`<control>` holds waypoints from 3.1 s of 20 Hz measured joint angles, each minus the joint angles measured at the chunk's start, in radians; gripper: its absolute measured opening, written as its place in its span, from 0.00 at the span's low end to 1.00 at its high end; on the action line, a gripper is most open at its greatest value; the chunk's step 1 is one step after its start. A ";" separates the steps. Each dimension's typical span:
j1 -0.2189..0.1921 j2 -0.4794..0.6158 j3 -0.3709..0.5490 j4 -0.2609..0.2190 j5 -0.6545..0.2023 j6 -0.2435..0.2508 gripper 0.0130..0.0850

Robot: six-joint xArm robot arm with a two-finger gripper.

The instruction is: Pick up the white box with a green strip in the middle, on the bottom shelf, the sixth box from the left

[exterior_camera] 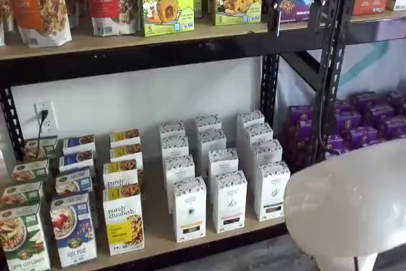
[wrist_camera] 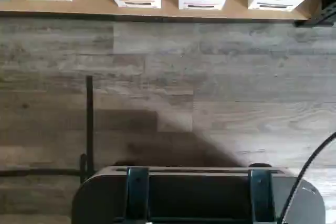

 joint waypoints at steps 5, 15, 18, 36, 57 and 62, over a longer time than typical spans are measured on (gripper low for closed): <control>-0.038 0.024 -0.020 0.058 0.045 -0.019 1.00; -0.009 -0.034 0.123 0.005 -0.076 -0.010 1.00; -0.024 -0.055 0.210 0.014 -0.148 -0.025 1.00; -0.112 0.028 0.643 -0.041 -0.681 -0.112 1.00; -0.253 0.535 0.726 -0.104 -1.271 -0.204 1.00; -0.261 0.610 0.715 -0.105 -1.339 -0.210 1.00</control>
